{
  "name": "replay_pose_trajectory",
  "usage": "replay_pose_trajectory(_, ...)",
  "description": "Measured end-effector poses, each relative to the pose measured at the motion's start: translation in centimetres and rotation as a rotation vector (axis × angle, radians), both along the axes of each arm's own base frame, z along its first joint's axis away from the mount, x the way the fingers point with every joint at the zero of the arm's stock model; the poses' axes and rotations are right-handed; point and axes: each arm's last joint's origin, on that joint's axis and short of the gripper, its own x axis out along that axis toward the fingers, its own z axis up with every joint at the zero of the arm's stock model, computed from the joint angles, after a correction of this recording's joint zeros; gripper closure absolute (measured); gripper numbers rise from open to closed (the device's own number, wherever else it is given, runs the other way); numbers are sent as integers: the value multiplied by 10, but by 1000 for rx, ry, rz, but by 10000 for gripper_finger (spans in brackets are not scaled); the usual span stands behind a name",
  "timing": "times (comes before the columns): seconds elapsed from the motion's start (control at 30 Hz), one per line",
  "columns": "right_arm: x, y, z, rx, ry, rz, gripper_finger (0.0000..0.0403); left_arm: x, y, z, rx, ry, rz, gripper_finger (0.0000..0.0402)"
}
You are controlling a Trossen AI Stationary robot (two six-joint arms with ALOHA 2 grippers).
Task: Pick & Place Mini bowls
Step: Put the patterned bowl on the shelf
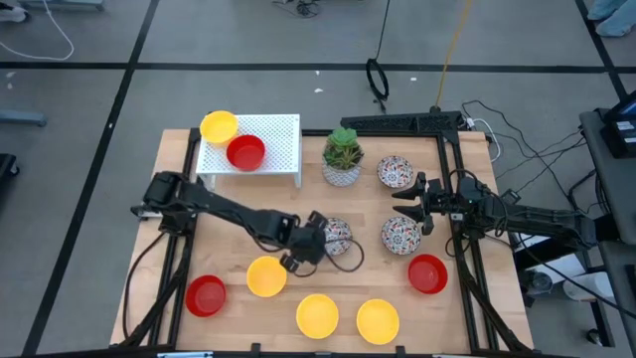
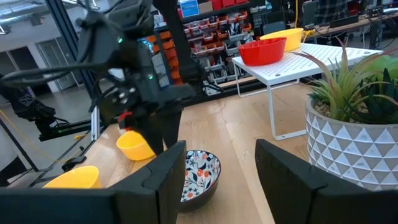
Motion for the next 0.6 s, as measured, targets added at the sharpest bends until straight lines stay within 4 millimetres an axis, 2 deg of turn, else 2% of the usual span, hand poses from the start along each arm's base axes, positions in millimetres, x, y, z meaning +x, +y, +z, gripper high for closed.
replay_pose_trajectory(0.17,0,0,0,0,1,0,220,6,-6,-14,66,-1,-54,211)
replay_pose_trajectory(0.37,0,0,0,0,0,0,220,8,-3,-31,61,51,15,226)
replay_pose_trajectory(0.47,0,0,0,0,1,0,220,8,-3,-31,70,38,57,269)
replay_pose_trajectory(0.6,0,0,0,0,1,0,220,8,-3,-28,67,32,62,358)
